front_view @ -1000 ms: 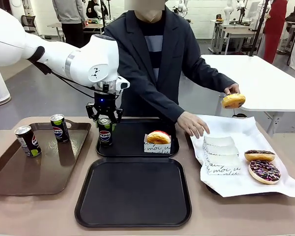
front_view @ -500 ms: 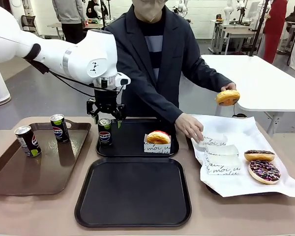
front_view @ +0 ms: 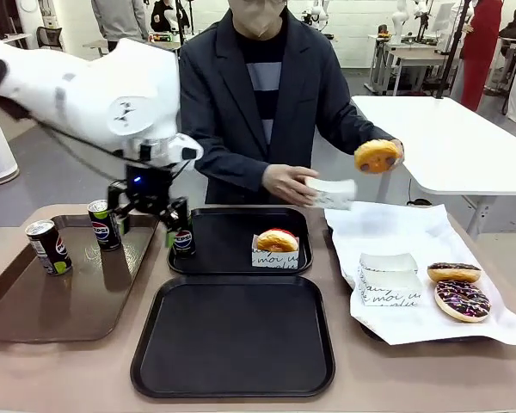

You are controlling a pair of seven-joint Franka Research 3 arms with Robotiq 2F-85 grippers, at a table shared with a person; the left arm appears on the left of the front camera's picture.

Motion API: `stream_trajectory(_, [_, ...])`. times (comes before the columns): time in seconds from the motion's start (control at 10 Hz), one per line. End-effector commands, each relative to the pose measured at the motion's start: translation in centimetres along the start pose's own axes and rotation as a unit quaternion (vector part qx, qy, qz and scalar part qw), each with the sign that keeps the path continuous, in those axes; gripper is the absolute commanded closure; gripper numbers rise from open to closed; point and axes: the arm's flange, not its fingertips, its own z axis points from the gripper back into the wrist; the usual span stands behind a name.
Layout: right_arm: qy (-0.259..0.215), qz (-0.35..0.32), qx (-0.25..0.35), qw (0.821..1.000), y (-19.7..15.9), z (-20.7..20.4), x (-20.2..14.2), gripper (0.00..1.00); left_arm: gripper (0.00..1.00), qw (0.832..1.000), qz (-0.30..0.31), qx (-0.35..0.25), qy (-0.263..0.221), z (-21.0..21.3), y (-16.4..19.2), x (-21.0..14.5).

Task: Set up donuts and drinks on trays.
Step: Pick up one Pepsi coke and place it on the Flat Tray, then pick up one Pepsi coke from the Handle tray and place it on the Flat Tray without a Pepsi coke.

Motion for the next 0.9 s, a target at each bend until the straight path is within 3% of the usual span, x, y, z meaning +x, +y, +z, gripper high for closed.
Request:
stream_trajectory(0.0, [-0.001,0.003,0.003,1.0,0.0,0.1,0.0,0.0,0.0,1.0,-0.027,-0.009,-0.013,-0.7,2.6,-6.5])
stream_trajectory(0.4, [-0.001,0.003,0.003,1.0,0.0,0.1,0.0,0.0,0.0,0.998,-0.016,-0.047,-0.035,-1.2,7.1,-12.6])
stream_trajectory(0.5, [-0.001,0.003,0.003,1.0,0.0,0.1,0.0,0.0,0.0,0.998,0.002,-0.041,-0.045,-0.9,7.7,-13.0])
stream_trajectory(0.6, [-0.001,0.003,0.003,1.0,0.0,0.1,0.0,0.0,0.0,0.999,-0.021,-0.025,-0.02,-1.3,6.1,-12.0])
stream_trajectory(0.8, [-0.001,0.003,0.003,1.0,0.0,0.1,0.0,0.0,0.0,0.999,-0.021,-0.025,-0.02,-1.3,6.1,-12.0])
